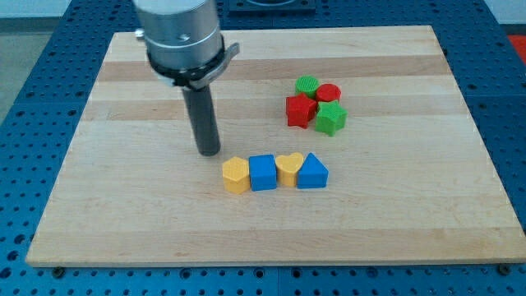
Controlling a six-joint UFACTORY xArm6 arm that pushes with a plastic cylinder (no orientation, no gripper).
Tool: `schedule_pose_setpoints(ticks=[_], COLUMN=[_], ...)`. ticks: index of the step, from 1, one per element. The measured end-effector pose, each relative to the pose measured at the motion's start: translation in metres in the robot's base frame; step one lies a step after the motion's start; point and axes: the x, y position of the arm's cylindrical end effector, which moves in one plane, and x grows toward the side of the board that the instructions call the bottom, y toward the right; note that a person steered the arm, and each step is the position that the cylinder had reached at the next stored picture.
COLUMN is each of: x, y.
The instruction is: Push the yellow hexagon close to the red star
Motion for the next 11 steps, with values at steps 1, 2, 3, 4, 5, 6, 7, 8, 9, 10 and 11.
schedule_pose_setpoints(ticks=[1, 2, 3, 4, 5, 6, 7, 8, 9, 10, 11], x=[0.038, 0.069, 0.079, 0.074, 0.051, 0.023, -0.004, -0.024, -0.024, -0.011, -0.015], y=[-0.002, -0.002, 0.015, 0.035, 0.036, 0.036, 0.036, 0.044, 0.049, 0.059, 0.071])
